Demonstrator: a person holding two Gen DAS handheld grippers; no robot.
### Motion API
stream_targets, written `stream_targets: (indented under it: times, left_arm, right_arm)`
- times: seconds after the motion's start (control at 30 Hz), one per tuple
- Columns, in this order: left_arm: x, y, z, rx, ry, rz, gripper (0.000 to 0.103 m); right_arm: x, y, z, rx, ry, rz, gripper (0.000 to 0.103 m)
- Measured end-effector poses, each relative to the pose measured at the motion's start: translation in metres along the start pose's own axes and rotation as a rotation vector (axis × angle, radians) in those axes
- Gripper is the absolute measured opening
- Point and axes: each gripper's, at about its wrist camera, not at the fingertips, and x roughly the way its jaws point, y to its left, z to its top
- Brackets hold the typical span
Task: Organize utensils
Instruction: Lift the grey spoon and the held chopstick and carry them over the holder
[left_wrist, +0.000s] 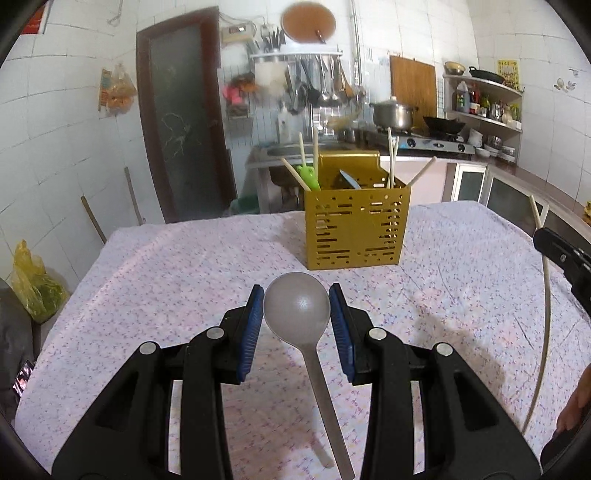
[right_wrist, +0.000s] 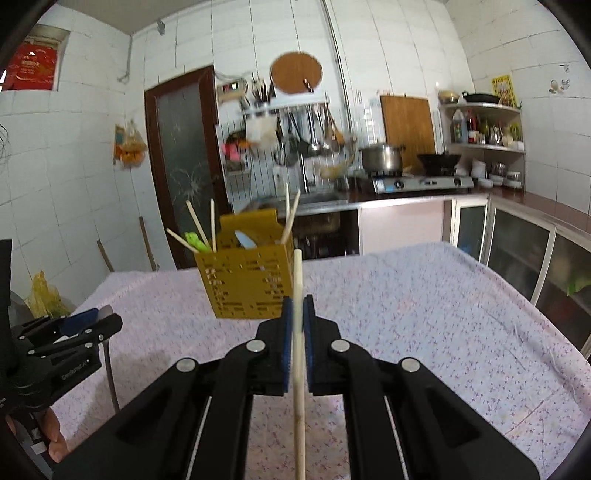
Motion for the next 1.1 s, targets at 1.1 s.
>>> stream_targets:
  times: [1.1]
  left_arm:
    - [-0.010,0.029,0.079,-0.019,-0.213,-0.028,0.035]
  right_arm:
    - [0.031,0.002,0.073,0.069,-0.218,0.059,0.006]
